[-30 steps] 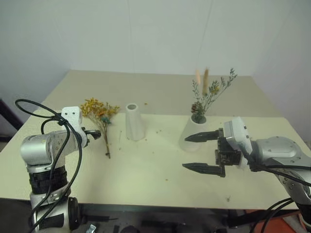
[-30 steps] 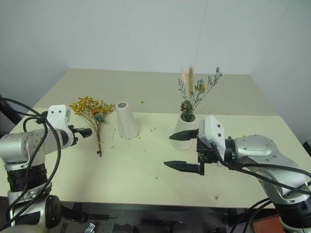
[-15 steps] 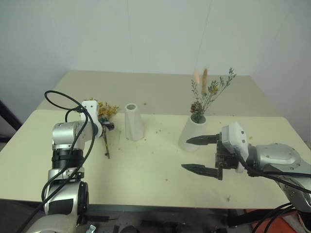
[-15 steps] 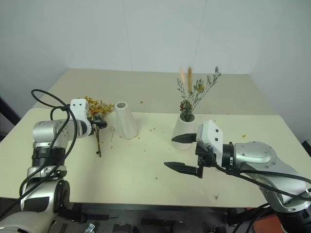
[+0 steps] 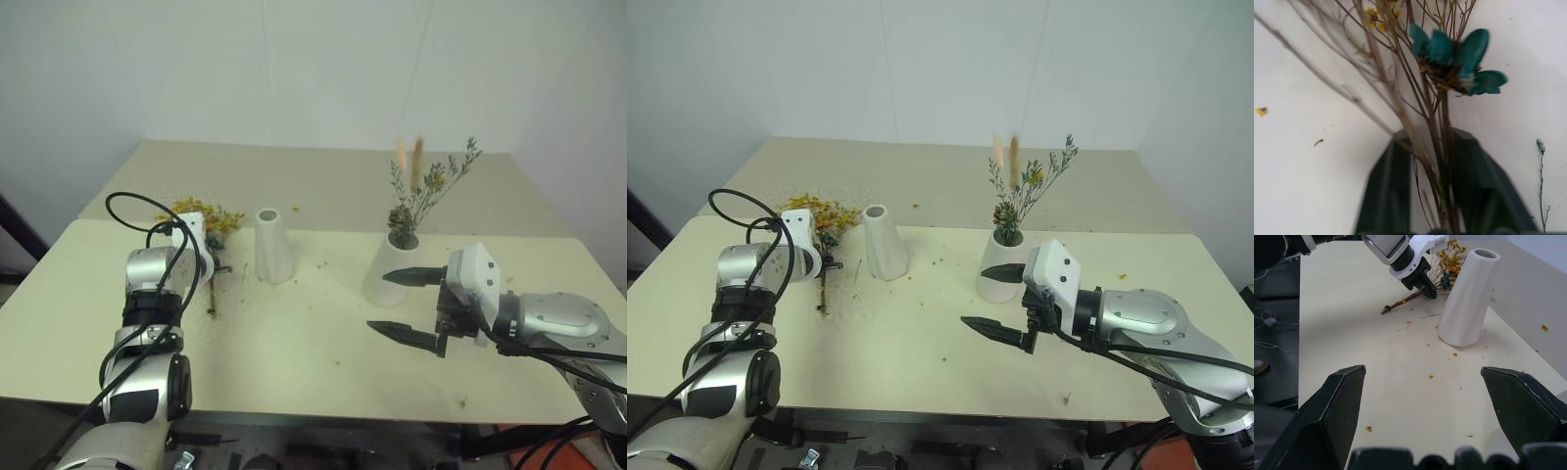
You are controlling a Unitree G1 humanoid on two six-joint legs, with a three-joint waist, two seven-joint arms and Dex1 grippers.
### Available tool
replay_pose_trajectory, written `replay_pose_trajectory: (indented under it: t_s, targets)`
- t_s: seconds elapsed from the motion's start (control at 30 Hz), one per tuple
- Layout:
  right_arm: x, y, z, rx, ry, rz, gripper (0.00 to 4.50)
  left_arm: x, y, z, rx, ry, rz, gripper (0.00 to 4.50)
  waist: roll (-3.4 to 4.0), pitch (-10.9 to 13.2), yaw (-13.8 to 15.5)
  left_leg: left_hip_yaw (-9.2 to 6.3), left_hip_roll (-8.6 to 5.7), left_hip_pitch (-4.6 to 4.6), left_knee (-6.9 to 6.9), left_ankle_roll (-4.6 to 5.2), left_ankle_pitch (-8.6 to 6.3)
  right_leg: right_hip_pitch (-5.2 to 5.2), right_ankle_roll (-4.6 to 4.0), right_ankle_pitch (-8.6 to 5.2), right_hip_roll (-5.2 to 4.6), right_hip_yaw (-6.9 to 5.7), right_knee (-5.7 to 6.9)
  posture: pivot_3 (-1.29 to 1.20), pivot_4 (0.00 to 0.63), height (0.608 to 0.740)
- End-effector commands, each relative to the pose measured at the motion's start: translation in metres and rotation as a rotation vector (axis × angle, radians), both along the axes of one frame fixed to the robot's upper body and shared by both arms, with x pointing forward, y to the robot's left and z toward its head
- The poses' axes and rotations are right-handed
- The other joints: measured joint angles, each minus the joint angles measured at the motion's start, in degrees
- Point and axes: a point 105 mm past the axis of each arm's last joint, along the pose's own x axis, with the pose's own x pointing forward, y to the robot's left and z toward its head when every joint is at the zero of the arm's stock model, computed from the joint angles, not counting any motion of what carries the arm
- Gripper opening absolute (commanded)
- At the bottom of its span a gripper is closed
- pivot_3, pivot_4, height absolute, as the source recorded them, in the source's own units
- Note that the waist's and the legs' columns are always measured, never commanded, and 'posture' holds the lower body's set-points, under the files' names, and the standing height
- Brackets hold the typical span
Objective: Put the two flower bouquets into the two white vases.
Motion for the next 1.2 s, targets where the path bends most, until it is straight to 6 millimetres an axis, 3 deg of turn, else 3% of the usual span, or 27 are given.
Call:
replay_pose_trajectory:
  t_s: [0.03, 0.1, 0.23, 0.5, 0.67, 0.77, 0.97, 1.07, 1.2]
  targets:
    - [-0.001, 0.002, 0.009, 0.004, -0.046, 0.005, 4.5, 0.004, 0.002, 0.019, 0.003, -0.057, 0.011, 0.03, 0.0, 0.0, 0.0, 0.0, 0.0, 0.0, 0.0, 0.0, 0.0, 0.0, 0.0, 0.0, 0.0, 0.0, 0.0, 0.0, 0.15, 0.74]
    - [0.0, 0.003, 0.009, 0.004, -0.046, 0.006, 4.5, 0.004, 0.005, 0.024, 0.014, -0.078, 0.016, 0.03, 0.0, 0.0, -0.01, 0.0, 0.0, 0.0, 0.0, 0.0, 0.0, 0.0, 0.0, 0.0, 0.0, 0.0, 0.01, 0.0, 0.15, 0.74]
    - [-0.002, 0.004, 0.011, 0.008, -0.05, 0.019, 4.5, 0.005, 0.011, 0.051, 0.075, -0.266, 0.027, 0.03, 0.0, 0.0, -0.12, -0.01, 0.02, -0.06, 0.0, 0.0, 0.0, -0.06, 0.0, 0.0, 0.0, 0.0, -0.01, 0.0, 0.15, 0.74]
    - [-0.005, 0.001, 0.011, 0.012, -0.047, 0.013, 4.5, -0.019, 0.026, 0.13, 0.152, -0.557, -0.009, 0.03, -0.01, -0.01, -0.21, -0.01, 0.02, -0.58, 0.01, -0.15, 0.09, -0.74, -0.04, 0.03, 0.01, 0.04, 0.24, 0.0, 0.15, 0.74]
    - [-0.004, 0.003, 0.009, 0.032, -0.062, -0.007, 4.5, -0.032, 0.038, 0.19, 0.04, -0.899, -0.032, 0.03, -0.01, -0.01, -0.04, -0.01, 0.02, -0.51, 0.01, -0.15, 0.1, -0.66, -0.04, 0.04, -0.01, 0.03, 0.23, 0.0, 0.15, 0.74]
    - [-0.004, 0.005, 0.007, 0.047, -0.078, -0.026, 4.5, -0.035, 0.042, 0.213, -0.09, -1.106, -0.058, 0.03, -0.04, -0.03, 0.27, -0.01, 0.03, -0.54, 0.04, -0.17, 0.11, -0.66, -0.05, 0.04, -0.01, 0.0, 0.22, 0.0, 0.15, 0.74]
    - [-0.007, 0.014, 0.005, 0.098, -0.089, -0.033, 4.5, -0.018, 0.014, 0.22, -0.23, -1.335, -0.256, 0.03, -0.07, -0.06, 0.64, 0.0, -0.01, -0.54, 0.08, -0.17, 0.12, -0.59, -0.05, 0.04, -0.02, -0.03, 0.21, 0.0, 0.15, 0.74]
    - [-0.011, 0.015, 0.005, 0.111, -0.11, -0.039, 4.5, -0.013, -0.005, 0.216, -0.394, -1.407, -0.386, 0.03, -0.08, -0.06, 0.53, 0.0, -0.02, -0.62, 0.16, -0.17, 0.12, -0.61, -0.03, 0.05, -0.01, -0.05, 0.18, 0.0, 0.15, 0.74]
    - [-0.012, 0.015, 0.004, 0.115, -0.143, -0.08, 4.5, -0.01, -0.014, 0.214, -0.588, -1.45, -0.505, 0.03, -0.09, -0.06, -0.23, -0.01, -0.02, -0.7, 0.17, -0.16, 0.11, -0.67, -0.03, 0.05, 0.01, -0.06, 0.17, 0.0, 0.15, 0.74]
